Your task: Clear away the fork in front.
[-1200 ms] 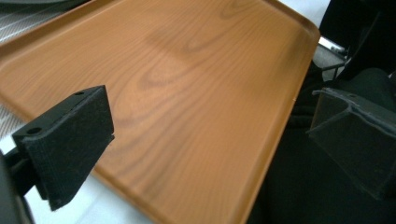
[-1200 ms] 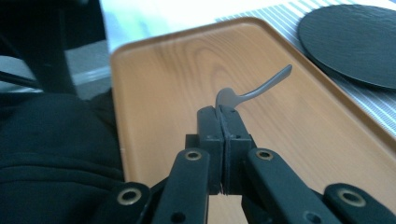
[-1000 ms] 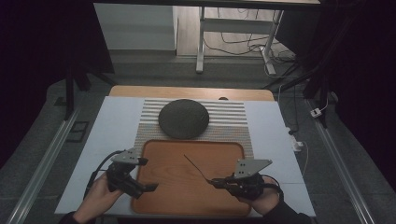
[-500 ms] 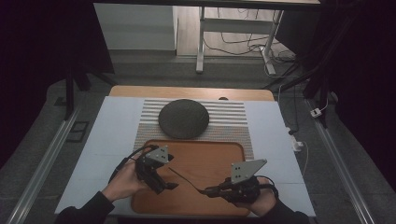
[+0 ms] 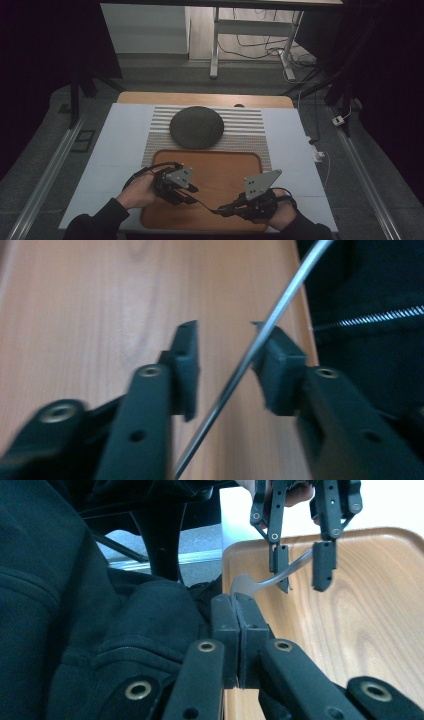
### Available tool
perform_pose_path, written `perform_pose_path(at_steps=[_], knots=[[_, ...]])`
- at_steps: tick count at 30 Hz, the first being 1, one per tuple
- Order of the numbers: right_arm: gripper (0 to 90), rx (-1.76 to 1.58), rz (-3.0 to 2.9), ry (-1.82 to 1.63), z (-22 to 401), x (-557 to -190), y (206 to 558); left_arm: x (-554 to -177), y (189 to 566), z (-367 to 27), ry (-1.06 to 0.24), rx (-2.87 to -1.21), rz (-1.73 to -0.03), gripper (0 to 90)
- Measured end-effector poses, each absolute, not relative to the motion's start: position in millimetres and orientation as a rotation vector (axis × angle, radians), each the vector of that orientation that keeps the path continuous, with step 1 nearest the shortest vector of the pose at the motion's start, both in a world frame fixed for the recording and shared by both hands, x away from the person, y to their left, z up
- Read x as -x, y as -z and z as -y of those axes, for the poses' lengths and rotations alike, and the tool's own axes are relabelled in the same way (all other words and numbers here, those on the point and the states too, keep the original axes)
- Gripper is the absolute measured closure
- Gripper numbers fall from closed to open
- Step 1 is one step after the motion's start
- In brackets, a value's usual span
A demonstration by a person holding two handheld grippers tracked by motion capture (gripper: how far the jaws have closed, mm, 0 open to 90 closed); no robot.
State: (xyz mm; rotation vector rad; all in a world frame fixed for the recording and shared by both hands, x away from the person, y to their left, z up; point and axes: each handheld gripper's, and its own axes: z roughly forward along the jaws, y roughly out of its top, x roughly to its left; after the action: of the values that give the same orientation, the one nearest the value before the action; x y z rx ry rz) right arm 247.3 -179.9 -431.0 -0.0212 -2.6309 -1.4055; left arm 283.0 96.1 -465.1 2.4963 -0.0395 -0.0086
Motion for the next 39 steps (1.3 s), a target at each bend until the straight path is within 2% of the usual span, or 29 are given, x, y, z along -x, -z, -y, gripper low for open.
perform_pose_path(at_steps=[2, 5, 14, 19, 21, 22, 23, 25, 26, 39], knots=[[89.0, 0.025, 2.625, 1.397, 180.0, -248.7, 431.8, -281.5, 465.7, -94.0, 0.012, -2.506, 0.079, 72.8], [88.8, 0.023, 2.609, 1.365, 180.2, -251.2, 434.2, -278.5, 466.9, -90.6, -0.002, -2.534, 0.151, 77.6], [85.7, 0.033, 2.582, 1.354, 181.7, -254.4, 437.6, -270.1, 465.1, -87.4, -0.025, -2.584, 0.319, 83.4], [80.0, 0.094, 2.609, 1.384, 185.1, -257.6, 437.9, -267.2, 463.1, -86.4, -0.038, -2.598, 0.318, 86.0], [77.8, 0.108, 2.628, 1.39, 185.2, -257.7, 437.8, -267.4, 462.9, -86.5, -0.03, -2.601, 0.295, 86.1], [72.9, 0.133, 2.658, 1.403, 185.1, -257.8, 437.2, -268.0, 462.8, -86.6, -0.017, -2.599, 0.274, 86.2], [72.9, 0.133, 2.658, 1.403, 185.1, -257.8, 437.2, -268.6, 462.2, -86.9, -0.004, -2.596, 0.244, 86.2], [63.4, 0.203, 2.699, 1.419, 185.7, -258.7, 436.2, -270.5, 461.2, -87.9, 0.027, -2.587, 0.171, 86.2], [63.4, 0.203, 2.699, 1.419, 185.7, -258.7, 436.2, -271.1, 460.7, -88.8, 0.034, -2.585, 0.133, 86.2], [31.8, 0.505, 2.87, 1.402, 195.4, -261.1, 438.7, -267.1, 463.4, -111.2, 0.076, -2.57, -0.241, 86.1]])
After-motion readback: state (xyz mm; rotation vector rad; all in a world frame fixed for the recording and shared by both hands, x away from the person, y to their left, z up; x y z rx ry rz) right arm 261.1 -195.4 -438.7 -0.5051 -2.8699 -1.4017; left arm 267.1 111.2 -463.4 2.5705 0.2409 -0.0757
